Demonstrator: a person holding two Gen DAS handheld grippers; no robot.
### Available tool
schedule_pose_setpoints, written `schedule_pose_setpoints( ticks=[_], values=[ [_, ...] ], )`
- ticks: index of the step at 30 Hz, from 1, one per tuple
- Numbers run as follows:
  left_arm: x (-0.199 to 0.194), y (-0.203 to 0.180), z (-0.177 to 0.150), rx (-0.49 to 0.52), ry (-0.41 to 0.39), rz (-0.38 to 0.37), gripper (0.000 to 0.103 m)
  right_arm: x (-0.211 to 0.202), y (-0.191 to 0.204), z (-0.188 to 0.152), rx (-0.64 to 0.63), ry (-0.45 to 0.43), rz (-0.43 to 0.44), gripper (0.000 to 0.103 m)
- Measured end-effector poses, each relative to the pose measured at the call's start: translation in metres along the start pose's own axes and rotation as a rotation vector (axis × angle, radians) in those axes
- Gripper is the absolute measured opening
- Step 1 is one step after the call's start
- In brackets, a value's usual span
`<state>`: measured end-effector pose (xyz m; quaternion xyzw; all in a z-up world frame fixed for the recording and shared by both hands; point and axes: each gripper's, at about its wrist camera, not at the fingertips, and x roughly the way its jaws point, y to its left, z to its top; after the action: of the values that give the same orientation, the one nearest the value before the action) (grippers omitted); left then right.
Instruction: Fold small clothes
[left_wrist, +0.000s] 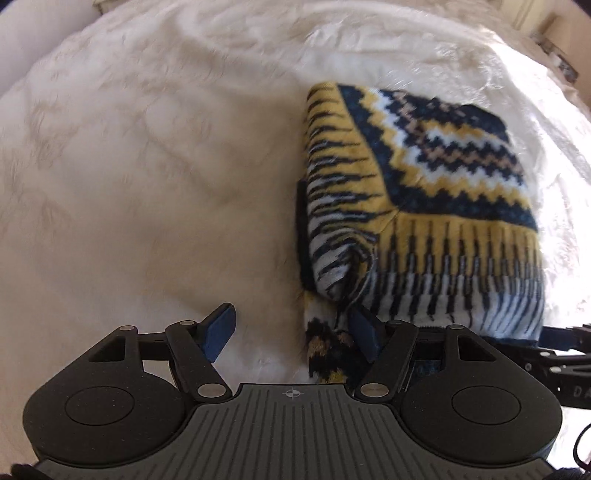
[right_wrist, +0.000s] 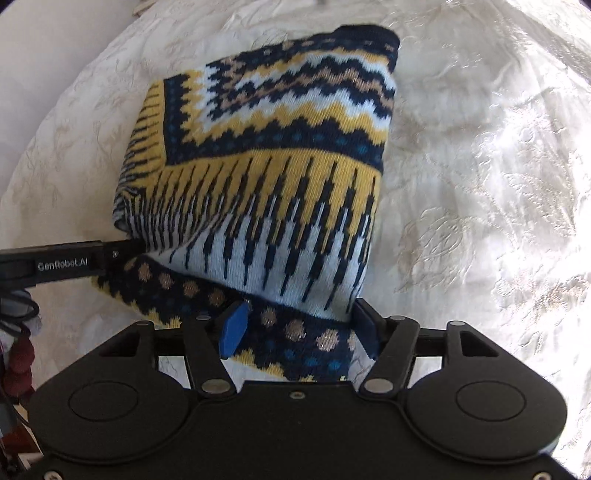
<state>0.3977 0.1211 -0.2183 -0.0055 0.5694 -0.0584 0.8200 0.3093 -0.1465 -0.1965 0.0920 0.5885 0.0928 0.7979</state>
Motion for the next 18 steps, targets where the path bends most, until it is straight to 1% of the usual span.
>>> schedule_pose_setpoints(
  ticks=[1,3,7,10,13,16,18],
  values=[
    [0.003,0.005,-0.002,-0.019,0.011,-0.009,0.068,0.004,0.001,-0.001,-0.013,0.021,-0.001,0.070],
    [0.003,0.010,-0.005,-0.032,0.013,-0.020,0.068,0.008,-0.003,-0.004,-0.011,0.047,0.016,0.070],
    [0.001,0.006,-0.003,0.005,0.003,-0.007,0.068,-0.005,-0.015,-0.001,0.012,0.046,0.048,0.069],
    [-0.001,0.008,-0.003,-0.016,0.002,-0.021,0.068,-0.033,-0.032,0.010,0.060,-0.035,0.084,0.070],
    [-0.002,0.012,-0.004,-0.033,-0.002,-0.038,0.068,-0.061,-0.044,0.027,0.075,-0.160,0.109,0.076],
    [-0.001,0.010,-0.004,-0.042,-0.006,-0.041,0.068,-0.071,-0.047,0.056,0.071,-0.251,0.159,0.077],
    [-0.001,0.010,-0.004,-0.047,-0.008,-0.041,0.068,-0.068,-0.042,0.074,0.053,-0.281,0.203,0.083]
  ],
)
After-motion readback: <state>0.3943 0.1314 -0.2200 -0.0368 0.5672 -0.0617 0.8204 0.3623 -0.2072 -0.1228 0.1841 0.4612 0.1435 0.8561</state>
